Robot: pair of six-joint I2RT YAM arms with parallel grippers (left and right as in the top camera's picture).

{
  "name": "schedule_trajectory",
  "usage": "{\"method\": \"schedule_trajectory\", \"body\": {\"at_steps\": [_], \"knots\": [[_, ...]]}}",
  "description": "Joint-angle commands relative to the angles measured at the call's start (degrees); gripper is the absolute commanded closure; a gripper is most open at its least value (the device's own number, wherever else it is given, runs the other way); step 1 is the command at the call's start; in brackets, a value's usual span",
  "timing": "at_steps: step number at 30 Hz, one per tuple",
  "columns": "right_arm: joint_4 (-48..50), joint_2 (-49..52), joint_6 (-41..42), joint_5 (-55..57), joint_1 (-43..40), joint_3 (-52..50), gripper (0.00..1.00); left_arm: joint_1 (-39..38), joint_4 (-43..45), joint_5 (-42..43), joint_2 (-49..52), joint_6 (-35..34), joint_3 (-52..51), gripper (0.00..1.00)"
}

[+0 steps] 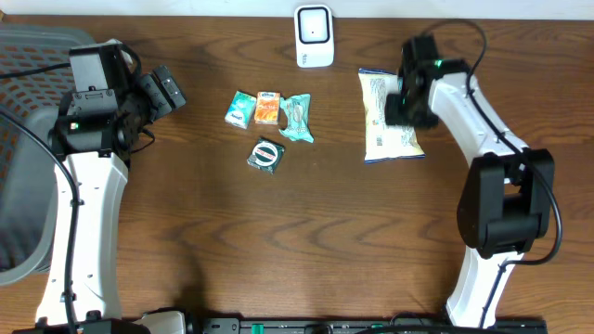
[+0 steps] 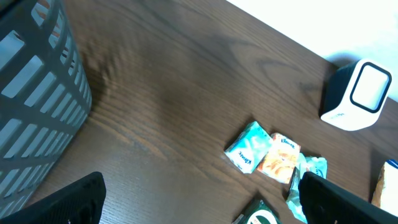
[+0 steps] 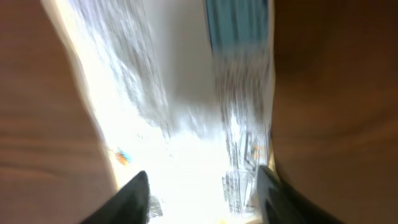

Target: Scan the item barcode

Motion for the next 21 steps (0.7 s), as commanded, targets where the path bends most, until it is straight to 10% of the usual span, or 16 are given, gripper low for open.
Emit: {"method": "schedule_trajectory", "body": {"at_steps": [1,6,10,21], "knots": [[1.95,0.55,-1.49,1.20,-1.57,4.70,0.41,0.09,-0.15,-0.76,0.15,-0.02,0.20,0.02],[8.22,1.03,-6.38,0.39,-4.35,4.07,0.33,0.09,-0.15,-0.76,0.15,-0.02,0.20,0.02],[9.86,2.54,-6.47,-0.50,-5.55,3.32,0.01,0.09,-0.15,-0.76,0.15,-0.02,0.20,0.02],[12.39,3.67,-6.47,-2.23,-6.58,1.22,0.01,0.09,-0.15,-0.76,0.15,-0.02,0.20,0.02]]}}
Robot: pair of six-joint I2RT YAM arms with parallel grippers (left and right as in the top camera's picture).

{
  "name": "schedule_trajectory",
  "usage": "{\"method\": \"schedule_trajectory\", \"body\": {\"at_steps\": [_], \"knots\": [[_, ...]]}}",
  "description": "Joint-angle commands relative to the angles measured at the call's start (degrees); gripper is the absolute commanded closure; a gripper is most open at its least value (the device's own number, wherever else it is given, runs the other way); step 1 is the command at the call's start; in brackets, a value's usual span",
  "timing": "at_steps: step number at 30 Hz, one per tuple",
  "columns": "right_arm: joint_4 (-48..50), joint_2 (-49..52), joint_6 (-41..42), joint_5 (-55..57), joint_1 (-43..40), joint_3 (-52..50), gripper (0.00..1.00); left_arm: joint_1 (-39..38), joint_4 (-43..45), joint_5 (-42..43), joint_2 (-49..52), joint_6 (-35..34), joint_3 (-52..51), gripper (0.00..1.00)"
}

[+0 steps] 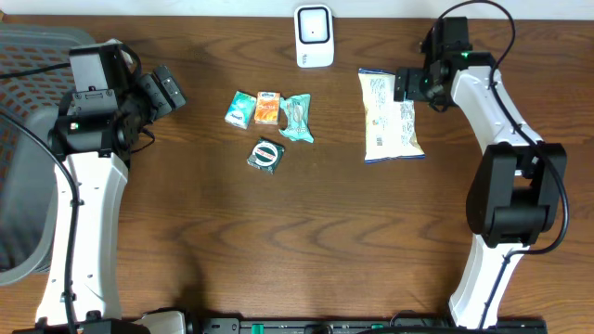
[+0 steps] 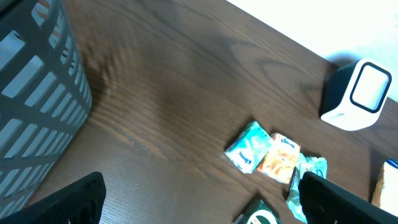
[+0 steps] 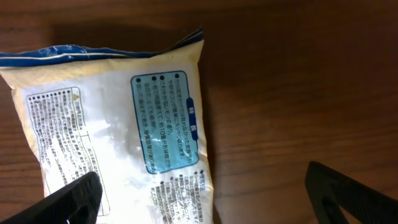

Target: Scan the item barcode

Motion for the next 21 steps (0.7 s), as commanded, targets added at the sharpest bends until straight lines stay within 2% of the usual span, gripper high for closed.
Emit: {"method": "schedule_trajectory", "body": {"at_steps": [1,6,10,14,21], "knots": [[1.53,0.28,-0.70,-0.68,-0.37,-1.07,0.01,0.09,-0.13,-0.76,0.15,-0.02,0.20,0.02],[3.43,0.31,-2.25,-2.89,-1.14,-2.86,0.01,0.09,-0.13,-0.74,0.15,-0.02,0.20,0.02],[5.31,0.81,-8.55,-18.10,-3.76,-3.74,0.01,0.09,-0.13,-0.76,0.15,-0.02,0.20,0.02],[6.51,1.70,-8.72,-27.93,-6.73,-3.78,0.01,0.09,-0.15,-0.76,0.15,-0.02,0.20,0.02],[7.06,6.32,-10.08,-38.23,-10.12,-3.80,0.01,0.09,-0.13,-0.76,0.15,-0.02,0.20,0.02]]}}
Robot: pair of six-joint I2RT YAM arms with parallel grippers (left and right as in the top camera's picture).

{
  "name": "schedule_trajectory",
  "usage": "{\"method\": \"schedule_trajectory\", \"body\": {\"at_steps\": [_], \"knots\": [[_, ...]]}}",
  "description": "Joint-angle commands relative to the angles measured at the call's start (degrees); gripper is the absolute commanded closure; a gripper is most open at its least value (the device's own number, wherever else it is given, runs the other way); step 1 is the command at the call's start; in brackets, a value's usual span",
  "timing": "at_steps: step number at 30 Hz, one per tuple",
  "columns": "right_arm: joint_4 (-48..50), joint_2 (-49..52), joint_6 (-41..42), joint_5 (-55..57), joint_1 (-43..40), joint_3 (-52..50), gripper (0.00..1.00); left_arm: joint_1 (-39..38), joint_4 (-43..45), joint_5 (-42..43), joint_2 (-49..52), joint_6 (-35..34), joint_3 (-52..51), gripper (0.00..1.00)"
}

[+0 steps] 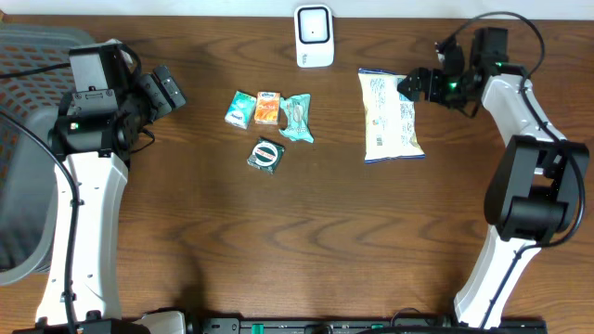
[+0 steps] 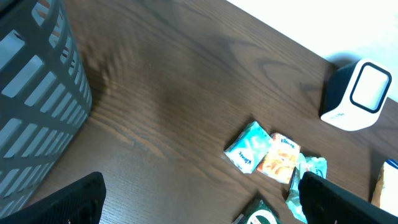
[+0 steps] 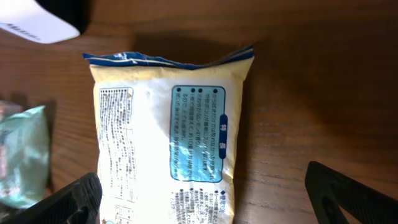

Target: Scan the item barcode

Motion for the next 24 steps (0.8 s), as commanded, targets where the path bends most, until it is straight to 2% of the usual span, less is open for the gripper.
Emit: {"method": "schedule_trajectory", "body": {"at_steps": [1,5,15,16,19,20,21,22,24], "knots": [[-0.09,4.52,-1.90,-9.70,-0.87,-0.46,0.01,0.09,-0.13,-0.76,0.15,0.11,0.20,0.02],[0.11,8.68,-1.95,-16.00,-0.90,-0.48,0.04,0.09,-0.13,-0.76,0.15,0.11,0.20,0.02],[-1.99,13.90,-3.80,-19.82,1.88,-0.48,0.28,0.09,-0.15,-0.76,0.15,0.11,0.20,0.02],[-2.19,13.90,-4.33,-19.85,2.36,-0.46,0.32,0.09,-0.13,-0.76,0.15,0.11,0.20,0.02],[-2.27,13.90,-4.26,-20.46,3.52,-0.46,0.67,0.09,-0.13,-0.76,0.15,0.11,0.20,0.02],[-2.29,13.90,-4.24,-20.50,3.76,-0.46,0.68,0.09,-0.13,-0.76,0.15,0.11,0.20,0.02],[-2.32,13.90,-4.24,-20.50,3.85,-0.46,0.64,0.09,-0.13,-0.76,0.15,0.11,0.20,0.02],[-2.32,13.90,-4.24,-20.48,3.85,-0.46,0.54,0.09,-0.13,-0.76,0.15,0.11,0.20,0.02],[-2.38,13.90,-4.20,-20.44,3.67,-0.46,0.47,0.09,-0.15,-0.76,0.15,0.11,0.20,0.02]]}}
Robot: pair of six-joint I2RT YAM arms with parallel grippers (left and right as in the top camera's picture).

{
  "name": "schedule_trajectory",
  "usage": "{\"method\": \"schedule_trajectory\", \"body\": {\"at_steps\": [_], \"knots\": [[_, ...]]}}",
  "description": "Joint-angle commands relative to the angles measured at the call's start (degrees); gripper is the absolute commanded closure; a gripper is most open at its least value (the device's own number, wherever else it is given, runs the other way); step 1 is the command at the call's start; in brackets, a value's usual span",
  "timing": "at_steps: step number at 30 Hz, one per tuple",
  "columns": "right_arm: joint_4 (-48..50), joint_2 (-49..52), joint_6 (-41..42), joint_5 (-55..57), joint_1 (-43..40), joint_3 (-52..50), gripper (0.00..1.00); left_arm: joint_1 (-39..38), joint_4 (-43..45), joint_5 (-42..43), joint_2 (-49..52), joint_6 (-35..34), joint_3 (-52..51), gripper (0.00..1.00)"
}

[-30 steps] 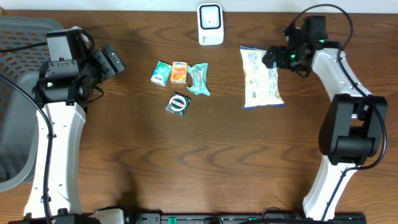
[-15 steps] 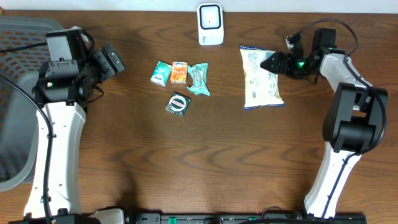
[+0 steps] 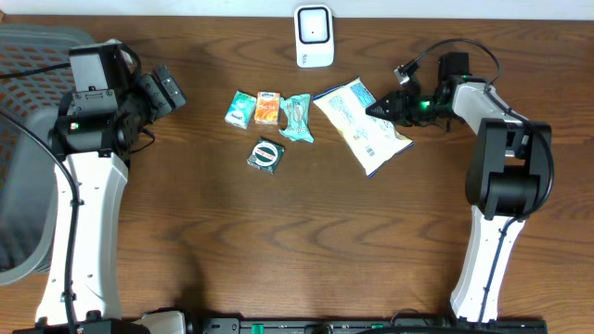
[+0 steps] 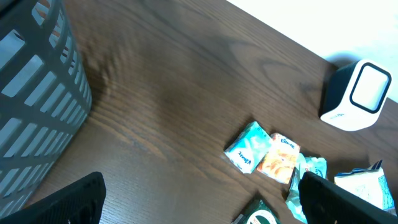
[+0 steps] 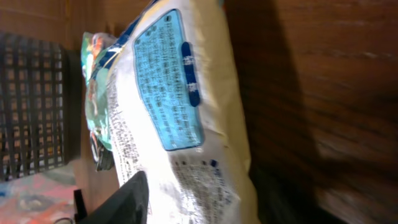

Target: Scan the item barcode

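The white and yellow snack bag [image 3: 363, 125] lies slanted on the table, its printed back facing up, just below and to the right of the white barcode scanner [image 3: 314, 35]. My right gripper [image 3: 383, 109] is at the bag's right edge and shut on it. The right wrist view is filled by the bag [image 5: 180, 124], with one dark finger [image 5: 132, 199] at its left side and the other finger hidden. My left gripper [image 3: 165, 89] hangs open at the far left, away from everything. The scanner [image 4: 357, 96] and a corner of the bag [image 4: 364, 186] show in the left wrist view.
Several small packets lie left of the bag: a teal one [image 3: 240, 109], an orange one [image 3: 268, 108], a pale green wrapper [image 3: 297, 118] and a dark green round-labelled one [image 3: 266, 154]. A grey slatted basket [image 3: 23, 139] stands at the left table edge.
My right gripper was open and apart from the bag at its upper right; now it is shut on the bag's right edge. The bag has turned slantwise and shifted left towards the scanner.
My right gripper was first right over the bag, which lay straight. Then it stood back at the bag's upper right, then farther right, the bag unmoved. Now it holds the bag's edge and the bag lies turned and nearer the scanner. The left arm stayed still throughout.
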Motion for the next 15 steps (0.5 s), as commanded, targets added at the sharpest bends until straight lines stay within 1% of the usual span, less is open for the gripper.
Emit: {"method": "schedule_trajectory", "body": {"at_steps": [1,6,10,12,15], "knots": [[-1.20,2.38,-0.37,4.70,-0.46,-0.94,0.47,0.09,-0.13,-0.76,0.15,0.15,0.20,0.02],[-5.68,0.24,-0.37,5.95,-2.58,1.53,0.49,0.09,-0.13,-0.76,0.15,0.15,0.20,0.02],[-7.98,-4.22,-0.39,13.14,-3.04,1.88,0.51,0.09,-0.13,-0.74,0.15,0.15,0.20,0.02],[-9.33,-6.93,-0.37,18.23,-2.62,1.86,0.55,0.09,-0.13,-0.76,0.15,0.15,0.20,0.02],[-10.32,-10.58,-0.35,23.02,-1.31,1.86,0.64,0.09,-0.13,-0.76,0.15,0.15,0.20,0.02]]}}
